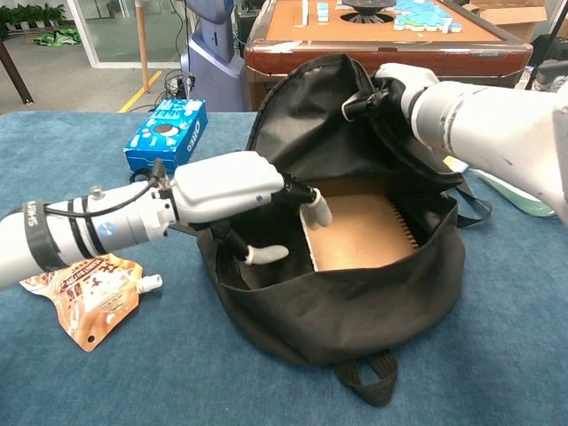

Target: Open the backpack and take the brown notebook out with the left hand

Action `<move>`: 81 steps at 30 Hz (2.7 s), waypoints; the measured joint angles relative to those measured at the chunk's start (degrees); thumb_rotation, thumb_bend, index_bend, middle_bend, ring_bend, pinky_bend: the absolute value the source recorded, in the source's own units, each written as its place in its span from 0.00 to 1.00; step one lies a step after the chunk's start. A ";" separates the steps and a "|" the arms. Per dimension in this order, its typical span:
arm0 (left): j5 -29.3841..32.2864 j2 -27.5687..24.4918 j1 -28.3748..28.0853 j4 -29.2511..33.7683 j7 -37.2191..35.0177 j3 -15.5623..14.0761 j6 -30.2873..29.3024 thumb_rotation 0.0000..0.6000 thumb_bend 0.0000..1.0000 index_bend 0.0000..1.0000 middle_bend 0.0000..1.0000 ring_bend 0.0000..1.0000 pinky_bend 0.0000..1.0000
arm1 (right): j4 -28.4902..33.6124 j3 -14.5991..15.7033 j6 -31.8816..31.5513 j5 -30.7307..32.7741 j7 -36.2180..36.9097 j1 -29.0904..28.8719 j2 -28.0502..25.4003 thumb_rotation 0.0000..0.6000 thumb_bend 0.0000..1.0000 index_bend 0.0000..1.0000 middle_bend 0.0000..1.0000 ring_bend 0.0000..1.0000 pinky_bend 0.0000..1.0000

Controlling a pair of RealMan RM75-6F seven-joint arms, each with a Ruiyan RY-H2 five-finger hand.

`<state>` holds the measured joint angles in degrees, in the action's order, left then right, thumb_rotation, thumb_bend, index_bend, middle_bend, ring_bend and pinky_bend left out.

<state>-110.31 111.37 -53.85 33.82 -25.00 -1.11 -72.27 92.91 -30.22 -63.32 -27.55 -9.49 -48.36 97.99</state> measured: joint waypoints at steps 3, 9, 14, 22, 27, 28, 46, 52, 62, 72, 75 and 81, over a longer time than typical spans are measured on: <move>0.28 2.26 -0.64 -2.60 2.39 -0.62 -0.17 1.00 0.29 0.14 0.15 0.18 0.36 | 0.88 0.21 -0.57 -0.48 0.56 0.55 0.04 1.00 1.00 0.63 0.48 0.28 0.10; 1.15 5.59 -2.14 -7.19 5.24 -1.23 0.17 1.00 0.27 0.10 0.11 0.16 0.34 | 2.92 0.35 -1.13 -0.50 1.72 1.67 -0.06 1.00 1.00 0.63 0.47 0.28 0.10; 2.08 7.78 -3.66 -10.89 6.34 -1.90 2.36 1.00 0.27 0.10 0.11 0.16 0.34 | 4.48 1.02 -1.68 -1.08 2.41 2.75 -0.24 1.00 1.00 0.63 0.47 0.28 0.10; 3.37 9.69 -5.56 -15.42 6.69 -3.48 5.68 1.00 0.26 0.10 0.11 0.16 0.33 | 5.91 2.71 -2.52 -3.67 3.53 4.60 -0.53 1.00 1.00 0.62 0.46 0.28 0.10; 4.68 10.52 -6.55 -16.85 6.80 -3.64 8.11 1.00 0.26 0.10 0.11 0.16 0.32 | 5.42 2.62 -2.81 -4.22 4.31 5.32 -0.38 1.00 1.00 0.62 0.46 0.28 0.10; 4.83 10.59 -6.74 -17.03 6.82 -3.72 8.67 1.00 0.26 0.10 0.11 0.16 0.32 | 5.39 2.61 -2.75 -4.20 4.36 5.41 -0.42 1.00 1.00 0.62 0.46 0.28 0.10; 11.21 14.27 -9.67 -18.66 3.64 -1.35 14.22 1.00 0.23 0.14 0.11 0.16 0.27 | 3.62 1.83 -0.77 -3.68 5.33 5.42 0.29 1.00 1.00 0.62 0.46 0.28 0.10; 12.64 15.50 -10.55 -19.90 3.87 -0.74 15.99 1.00 0.23 0.15 0.11 0.16 0.27 | 3.66 1.80 -0.60 -3.71 5.40 5.40 0.56 1.00 1.00 0.62 0.46 0.28 0.10; 15.05 17.09 -11.06 -21.00 3.11 0.37 17.62 1.00 0.23 0.22 0.13 0.17 0.27 | 3.32 1.61 -0.27 -3.51 5.60 5.42 0.81 1.00 1.00 0.62 0.46 0.28 0.10; 16.08 17.51 -10.47 -21.74 1.71 0.45 17.14 1.00 0.33 0.27 0.21 0.27 0.28 | 2.76 1.33 0.08 -3.24 5.96 5.54 0.86 1.00 1.00 0.62 0.46 0.28 0.10; 16.84 17.55 -10.35 -21.66 0.63 0.97 16.90 1.00 0.37 0.27 0.23 0.29 0.30 | 2.69 1.29 0.21 -3.14 5.99 5.52 0.91 1.00 1.00 0.62 0.46 0.28 0.10; 17.84 17.66 -10.39 -21.39 -0.20 1.66 16.70 1.00 0.44 0.32 0.29 0.32 0.32 | 2.65 0.94 0.43 -2.84 6.14 5.43 0.93 1.00 1.00 0.62 0.46 0.28 0.10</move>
<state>-92.47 129.03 -64.24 12.43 -25.20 0.55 -55.56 95.57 -29.29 -62.89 -30.39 -3.35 -42.93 98.92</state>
